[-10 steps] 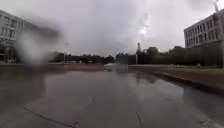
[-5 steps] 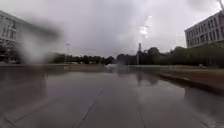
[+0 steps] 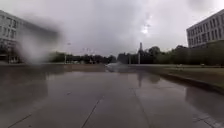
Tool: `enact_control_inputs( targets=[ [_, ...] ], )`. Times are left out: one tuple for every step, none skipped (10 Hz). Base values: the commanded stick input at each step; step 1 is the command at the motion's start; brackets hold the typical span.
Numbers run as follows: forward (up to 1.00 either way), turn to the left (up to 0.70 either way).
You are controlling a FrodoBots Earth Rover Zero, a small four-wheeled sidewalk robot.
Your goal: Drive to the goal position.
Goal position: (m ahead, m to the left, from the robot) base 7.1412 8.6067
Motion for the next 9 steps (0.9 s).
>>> enact_control_inputs(
  targets=[
    [0.70,0.00],
    [0.70,0.00],
    [0.70,0.00],
    [0.70,0.00],
    [0.70,0.00],
    [0.70,0.00],
    [0.70,0.00],
    [0.70,0.00],
    [0.70,0.00]
  ],
)
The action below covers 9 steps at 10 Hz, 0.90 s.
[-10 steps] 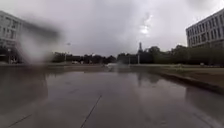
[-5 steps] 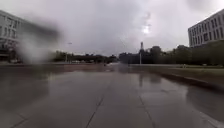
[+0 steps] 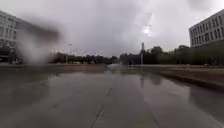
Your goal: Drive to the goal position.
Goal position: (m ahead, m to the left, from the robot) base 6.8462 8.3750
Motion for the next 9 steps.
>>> enact_control_inputs(
  targets=[
    [0.70,0.00],
    [0.70,0.00],
    [0.70,-0.01],
    [0.70,-0.02],
    [0.70,0.00],
    [0.70,0.00],
    [0.70,0.00],
    [0.70,0.00],
    [0.70,0.00]
  ],
)
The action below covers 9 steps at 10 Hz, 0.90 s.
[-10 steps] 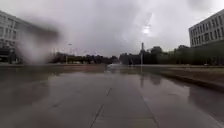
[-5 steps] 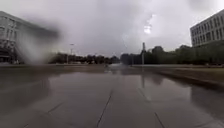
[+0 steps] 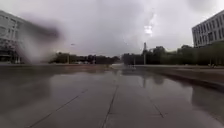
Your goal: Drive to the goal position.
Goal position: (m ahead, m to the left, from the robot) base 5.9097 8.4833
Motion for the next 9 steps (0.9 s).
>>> enact_control_inputs(
  targets=[
    [0.70,-0.04],
    [0.70,-0.25],
    [0.70,-0.35],
    [0.70,-0.34],
    [0.70,-0.32],
    [0.70,-0.02],
    [0.70,0.00],
    [0.70,0.00],
    [0.70,-0.01]
  ],
)
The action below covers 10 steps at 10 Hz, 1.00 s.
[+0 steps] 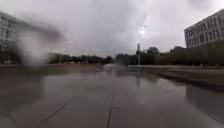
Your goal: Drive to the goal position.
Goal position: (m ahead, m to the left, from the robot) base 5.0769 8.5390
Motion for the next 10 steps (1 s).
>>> enact_control_inputs(
  targets=[
    [0.70,-0.08],
    [0.70,-0.29],
    [0.70,-0.08],
    [0.70,0.00],
    [0.70,0.00],
    [0.70,0.00],
    [0.70,0.00],
    [0.70,0.00],
    [0.69,0.00],
    [0.68,0.01]
  ],
)
